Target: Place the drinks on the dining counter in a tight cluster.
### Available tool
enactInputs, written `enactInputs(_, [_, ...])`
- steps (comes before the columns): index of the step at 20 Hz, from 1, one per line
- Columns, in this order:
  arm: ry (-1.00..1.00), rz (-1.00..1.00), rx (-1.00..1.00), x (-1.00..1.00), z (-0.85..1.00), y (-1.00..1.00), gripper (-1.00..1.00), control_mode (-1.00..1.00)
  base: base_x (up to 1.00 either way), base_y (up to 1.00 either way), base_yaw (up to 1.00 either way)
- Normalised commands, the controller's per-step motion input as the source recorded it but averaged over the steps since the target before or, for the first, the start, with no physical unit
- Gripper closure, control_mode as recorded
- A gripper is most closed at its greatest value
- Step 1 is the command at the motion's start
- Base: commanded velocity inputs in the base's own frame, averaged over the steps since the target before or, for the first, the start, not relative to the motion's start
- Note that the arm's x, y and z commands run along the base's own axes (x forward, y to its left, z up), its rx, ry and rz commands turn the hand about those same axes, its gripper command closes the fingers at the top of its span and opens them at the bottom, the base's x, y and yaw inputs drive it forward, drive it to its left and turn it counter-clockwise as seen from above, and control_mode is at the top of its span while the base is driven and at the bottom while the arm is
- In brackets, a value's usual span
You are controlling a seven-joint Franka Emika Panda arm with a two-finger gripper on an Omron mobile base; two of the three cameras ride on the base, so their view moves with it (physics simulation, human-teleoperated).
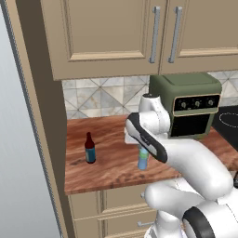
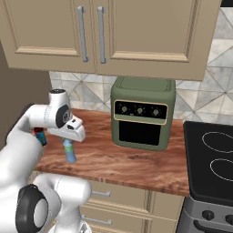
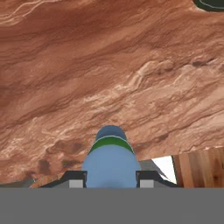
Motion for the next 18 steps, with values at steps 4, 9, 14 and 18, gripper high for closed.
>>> enactInputs(4, [-0.15, 0.08, 0.0, -1.0, 0.84, 0.0, 1.0, -1.0, 0.0, 0.0, 0.0])
enactInputs(9, [-0.07, 0.12, 0.0, -0.84, 0.94, 0.0, 1.0, -1.0, 0.0, 0.0, 0.0])
enactInputs(14, [-0.02, 0.14, 0.0, -0.35, 0.73, -0.01, 1.0, -1.0, 0.0, 0.0, 0.0])
enactInputs(18, [0.03, 0.05, -0.01, 0.04, 0.51, -0.06, 1.0, -1.0, 0.0, 0.0, 0.0])
